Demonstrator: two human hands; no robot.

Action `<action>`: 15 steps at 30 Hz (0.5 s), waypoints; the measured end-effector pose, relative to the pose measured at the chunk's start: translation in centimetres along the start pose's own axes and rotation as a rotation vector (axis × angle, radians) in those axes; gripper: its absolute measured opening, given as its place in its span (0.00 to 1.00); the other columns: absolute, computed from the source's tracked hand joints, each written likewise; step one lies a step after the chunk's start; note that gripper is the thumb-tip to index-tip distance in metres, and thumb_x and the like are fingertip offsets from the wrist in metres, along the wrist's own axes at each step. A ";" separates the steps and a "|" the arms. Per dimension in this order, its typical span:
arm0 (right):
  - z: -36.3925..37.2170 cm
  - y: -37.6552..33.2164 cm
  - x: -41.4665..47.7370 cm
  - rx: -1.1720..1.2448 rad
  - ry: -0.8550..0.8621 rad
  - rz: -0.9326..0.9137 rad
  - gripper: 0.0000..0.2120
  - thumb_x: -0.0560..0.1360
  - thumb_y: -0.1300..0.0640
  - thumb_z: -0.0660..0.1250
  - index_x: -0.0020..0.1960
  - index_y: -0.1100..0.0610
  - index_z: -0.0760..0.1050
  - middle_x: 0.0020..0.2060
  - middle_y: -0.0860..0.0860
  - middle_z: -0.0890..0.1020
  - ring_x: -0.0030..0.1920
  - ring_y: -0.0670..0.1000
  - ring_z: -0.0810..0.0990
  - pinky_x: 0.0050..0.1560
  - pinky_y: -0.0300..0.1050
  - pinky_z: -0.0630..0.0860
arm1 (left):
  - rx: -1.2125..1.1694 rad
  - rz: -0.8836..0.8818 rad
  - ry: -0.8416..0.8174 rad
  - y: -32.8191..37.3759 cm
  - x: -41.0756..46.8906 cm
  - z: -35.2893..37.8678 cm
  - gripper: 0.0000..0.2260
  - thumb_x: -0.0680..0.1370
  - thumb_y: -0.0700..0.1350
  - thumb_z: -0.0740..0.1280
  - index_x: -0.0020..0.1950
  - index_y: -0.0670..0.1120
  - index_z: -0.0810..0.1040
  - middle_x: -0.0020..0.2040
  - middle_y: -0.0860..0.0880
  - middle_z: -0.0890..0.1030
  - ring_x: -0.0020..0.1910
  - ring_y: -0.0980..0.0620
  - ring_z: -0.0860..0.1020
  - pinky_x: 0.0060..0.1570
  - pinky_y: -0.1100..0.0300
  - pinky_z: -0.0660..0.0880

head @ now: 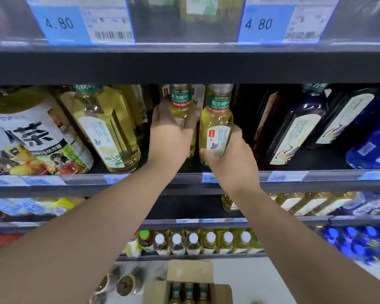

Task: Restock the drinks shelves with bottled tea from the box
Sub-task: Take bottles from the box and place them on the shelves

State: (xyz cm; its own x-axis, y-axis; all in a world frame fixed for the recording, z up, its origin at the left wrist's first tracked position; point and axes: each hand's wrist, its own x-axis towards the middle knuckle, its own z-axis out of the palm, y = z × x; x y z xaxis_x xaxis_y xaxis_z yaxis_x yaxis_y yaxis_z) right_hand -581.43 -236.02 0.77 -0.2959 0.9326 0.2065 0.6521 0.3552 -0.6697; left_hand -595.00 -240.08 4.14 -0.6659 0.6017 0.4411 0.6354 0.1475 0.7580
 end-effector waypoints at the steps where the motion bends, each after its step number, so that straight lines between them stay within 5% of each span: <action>1: 0.1 -0.1 0.3 0.000 0.018 0.009 0.35 0.68 0.40 0.75 0.67 0.50 0.62 0.53 0.49 0.80 0.54 0.53 0.79 0.48 0.55 0.81 | 0.030 0.001 -0.041 -0.3 -0.1 -0.1 0.28 0.76 0.54 0.72 0.69 0.41 0.69 0.61 0.42 0.77 0.59 0.46 0.76 0.52 0.61 0.71; 5: 0.3 -0.3 1.0 -0.008 0.034 0.055 0.34 0.69 0.41 0.74 0.67 0.50 0.62 0.53 0.50 0.80 0.53 0.54 0.80 0.47 0.54 0.81 | 0.189 -0.110 -0.250 -2.0 -1.5 -0.5 0.38 0.73 0.52 0.75 0.76 0.47 0.57 0.61 0.43 0.78 0.57 0.45 0.79 0.45 0.61 0.73; 15: 0.0 -0.4 2.1 -0.052 0.037 0.063 0.34 0.69 0.41 0.75 0.67 0.52 0.62 0.52 0.52 0.81 0.53 0.56 0.81 0.46 0.53 0.81 | 0.222 -0.140 -0.367 -2.1 -0.4 0.6 0.30 0.74 0.48 0.76 0.69 0.42 0.66 0.65 0.44 0.77 0.64 0.45 0.77 0.55 0.56 0.75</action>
State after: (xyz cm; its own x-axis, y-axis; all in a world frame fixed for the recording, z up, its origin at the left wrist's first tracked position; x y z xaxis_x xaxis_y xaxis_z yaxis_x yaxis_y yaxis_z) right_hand -582.28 -234.23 1.48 -0.2273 0.9547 0.1920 0.7042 0.2973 -0.6447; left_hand -595.76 -240.16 2.08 -0.5944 0.7964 0.1116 0.6441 0.3884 0.6591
